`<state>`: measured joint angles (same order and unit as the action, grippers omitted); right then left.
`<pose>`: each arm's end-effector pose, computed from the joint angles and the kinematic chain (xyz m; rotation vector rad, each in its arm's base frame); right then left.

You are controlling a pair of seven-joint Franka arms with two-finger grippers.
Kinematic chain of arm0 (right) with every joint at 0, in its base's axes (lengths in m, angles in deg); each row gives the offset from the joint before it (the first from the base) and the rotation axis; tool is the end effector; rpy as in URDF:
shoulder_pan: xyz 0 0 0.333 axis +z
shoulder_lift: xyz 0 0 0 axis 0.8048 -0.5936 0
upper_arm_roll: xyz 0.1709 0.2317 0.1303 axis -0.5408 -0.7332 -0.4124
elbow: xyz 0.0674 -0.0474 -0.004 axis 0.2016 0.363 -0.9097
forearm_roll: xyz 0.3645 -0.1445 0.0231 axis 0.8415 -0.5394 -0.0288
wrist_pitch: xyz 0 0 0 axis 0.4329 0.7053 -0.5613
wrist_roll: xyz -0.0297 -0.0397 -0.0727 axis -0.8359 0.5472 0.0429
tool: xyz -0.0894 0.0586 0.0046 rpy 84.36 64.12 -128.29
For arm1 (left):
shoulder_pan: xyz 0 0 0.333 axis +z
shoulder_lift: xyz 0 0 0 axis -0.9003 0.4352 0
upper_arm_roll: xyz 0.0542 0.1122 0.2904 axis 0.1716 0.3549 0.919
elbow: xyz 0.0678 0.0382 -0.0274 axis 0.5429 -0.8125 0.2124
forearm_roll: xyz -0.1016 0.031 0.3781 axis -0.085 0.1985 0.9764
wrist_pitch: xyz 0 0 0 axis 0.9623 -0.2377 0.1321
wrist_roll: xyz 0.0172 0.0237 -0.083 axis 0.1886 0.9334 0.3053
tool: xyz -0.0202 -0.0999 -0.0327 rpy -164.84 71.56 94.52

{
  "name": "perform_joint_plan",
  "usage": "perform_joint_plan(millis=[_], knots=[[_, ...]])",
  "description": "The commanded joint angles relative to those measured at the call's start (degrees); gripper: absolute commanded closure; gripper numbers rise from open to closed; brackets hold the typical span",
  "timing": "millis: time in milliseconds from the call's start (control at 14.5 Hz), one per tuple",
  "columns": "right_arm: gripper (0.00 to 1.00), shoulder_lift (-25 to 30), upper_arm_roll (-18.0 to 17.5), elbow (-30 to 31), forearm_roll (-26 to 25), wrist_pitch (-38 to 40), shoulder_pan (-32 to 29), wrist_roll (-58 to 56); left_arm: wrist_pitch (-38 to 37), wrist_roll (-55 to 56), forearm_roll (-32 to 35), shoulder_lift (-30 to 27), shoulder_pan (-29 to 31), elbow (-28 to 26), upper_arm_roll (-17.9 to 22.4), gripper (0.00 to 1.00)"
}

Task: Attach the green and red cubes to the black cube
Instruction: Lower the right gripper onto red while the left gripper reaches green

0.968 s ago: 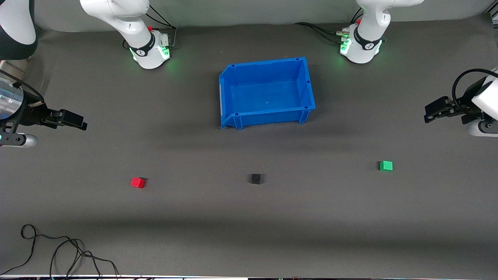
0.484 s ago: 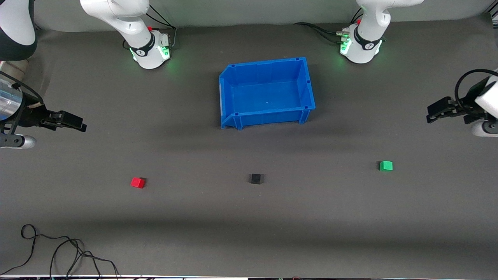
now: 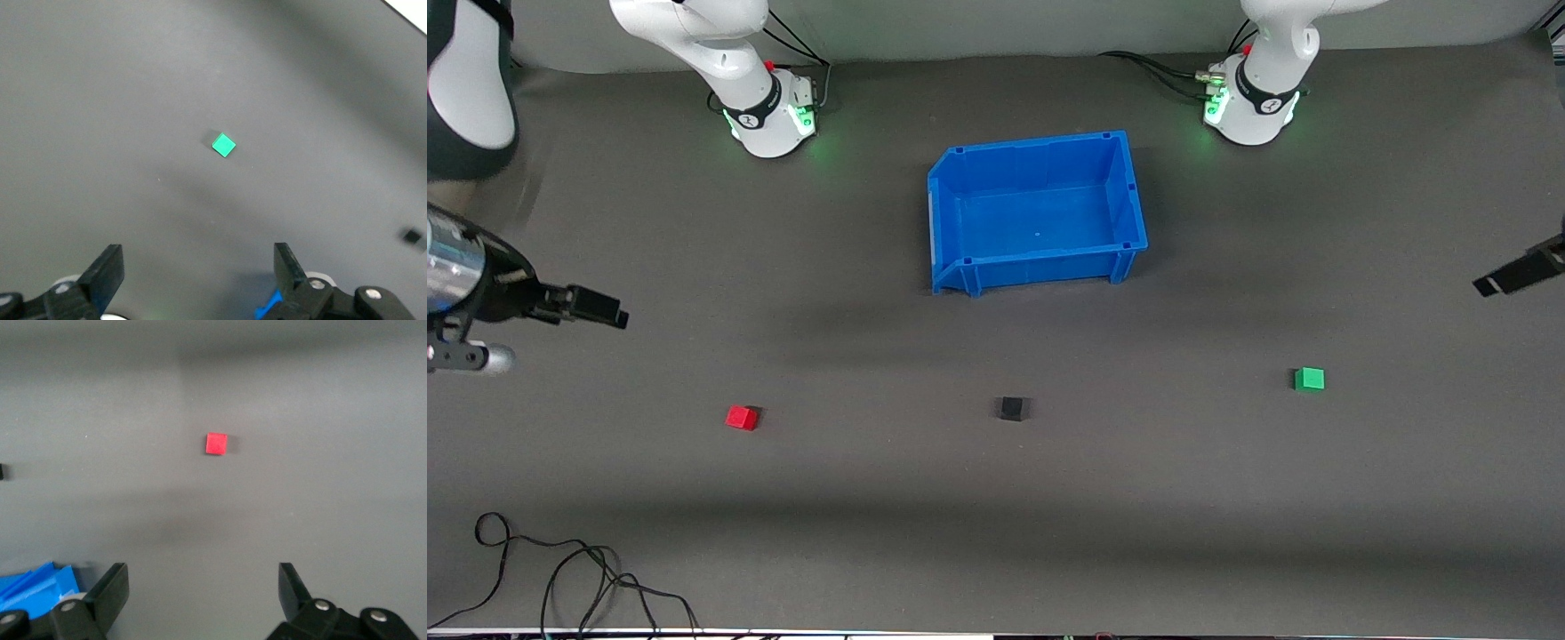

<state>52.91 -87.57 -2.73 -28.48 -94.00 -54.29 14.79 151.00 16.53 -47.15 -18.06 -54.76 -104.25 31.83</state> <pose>0.6214 0.0036 0.5432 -3.0857 0.1813 0.1189 0.5742 0.0781 0.5997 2.8905 1.0006 -0.1027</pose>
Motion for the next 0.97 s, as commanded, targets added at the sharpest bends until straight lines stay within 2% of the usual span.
perform_joint_plan(millis=[0,138,415,622,899], knots=[[0.00,-5.4,0.0,-2.5,0.8,-1.7,0.1,0.9,0.2,22.6,-4.8,1.1,0.8,-0.4,-0.5,0.00],[0.00,-8.5,0.0,-2.4,0.6,-4.5,0.0,0.8,0.6,35.2,-8.9,1.9,2.2,-0.5,-0.5,0.00],[0.00,-14.0,0.1,-0.3,0.4,-11.1,-0.2,0.8,2.3,42.1,-10.0,2.9,2.3,-3.8,-0.5,0.00],[0.00,-16.3,0.2,3.3,0.4,-17.0,-0.3,0.9,10.0,42.1,-15.3,2.5,4.2,-12.7,-0.5,0.00],[0.00,-20.6,0.3,3.9,0.6,-22.6,-0.4,1.2,21.2,41.2,-20.2,3.6,4.3,-22.1,-0.5,0.00]])
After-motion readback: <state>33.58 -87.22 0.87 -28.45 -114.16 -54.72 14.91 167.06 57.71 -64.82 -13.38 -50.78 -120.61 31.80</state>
